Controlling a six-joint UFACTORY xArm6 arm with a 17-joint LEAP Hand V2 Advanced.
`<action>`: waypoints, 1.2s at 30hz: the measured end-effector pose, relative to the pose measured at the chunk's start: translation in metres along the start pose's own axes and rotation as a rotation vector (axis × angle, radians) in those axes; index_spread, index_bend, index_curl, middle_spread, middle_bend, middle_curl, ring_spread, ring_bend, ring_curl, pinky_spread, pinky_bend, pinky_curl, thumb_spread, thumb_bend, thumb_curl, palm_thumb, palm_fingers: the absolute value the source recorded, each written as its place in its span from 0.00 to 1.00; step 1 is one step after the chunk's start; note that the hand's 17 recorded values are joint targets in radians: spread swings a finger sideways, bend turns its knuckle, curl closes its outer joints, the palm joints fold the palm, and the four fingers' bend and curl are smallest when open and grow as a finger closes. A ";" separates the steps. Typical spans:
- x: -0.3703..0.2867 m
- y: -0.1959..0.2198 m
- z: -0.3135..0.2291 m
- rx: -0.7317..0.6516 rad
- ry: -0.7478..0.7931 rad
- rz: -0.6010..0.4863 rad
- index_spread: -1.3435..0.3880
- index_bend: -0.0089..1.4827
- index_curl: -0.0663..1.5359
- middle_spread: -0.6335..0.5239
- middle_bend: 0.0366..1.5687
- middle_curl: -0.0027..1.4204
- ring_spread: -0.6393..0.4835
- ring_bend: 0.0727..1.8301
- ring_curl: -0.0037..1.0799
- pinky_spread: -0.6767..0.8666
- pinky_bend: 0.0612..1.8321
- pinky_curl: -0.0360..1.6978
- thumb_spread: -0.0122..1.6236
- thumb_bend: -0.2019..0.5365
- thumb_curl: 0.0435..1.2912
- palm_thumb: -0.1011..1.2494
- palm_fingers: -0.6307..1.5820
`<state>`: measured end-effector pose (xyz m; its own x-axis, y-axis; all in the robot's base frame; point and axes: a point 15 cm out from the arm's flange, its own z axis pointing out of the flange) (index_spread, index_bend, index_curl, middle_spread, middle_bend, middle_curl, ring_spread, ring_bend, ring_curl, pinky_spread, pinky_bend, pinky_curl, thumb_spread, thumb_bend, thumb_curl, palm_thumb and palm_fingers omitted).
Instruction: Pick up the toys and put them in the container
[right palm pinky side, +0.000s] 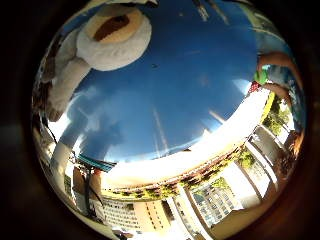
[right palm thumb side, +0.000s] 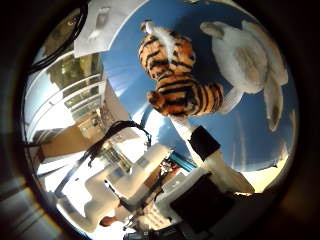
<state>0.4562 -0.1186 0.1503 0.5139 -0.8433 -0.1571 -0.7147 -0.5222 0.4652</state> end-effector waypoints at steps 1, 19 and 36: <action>0.002 -0.003 0.007 -0.016 0.002 0.000 0.60 0.14 0.24 0.58 0.09 0.21 0.80 0.15 0.27 0.74 0.32 0.16 0.69 0.24 0.25 0.54 0.29; 0.039 -0.039 -0.019 0.147 0.236 0.016 0.52 0.13 0.21 0.42 0.53 0.45 0.62 0.62 0.58 0.70 0.45 0.17 0.66 0.25 0.31 0.68 0.80; -0.138 0.065 -0.158 0.266 0.144 -0.047 0.24 0.36 0.33 0.35 0.76 0.69 0.46 0.74 0.78 0.55 0.86 0.39 0.69 0.26 0.46 0.83 0.71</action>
<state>0.4145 -0.0161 0.3400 0.5982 -0.8004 -0.0389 -0.7776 -0.5915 0.2132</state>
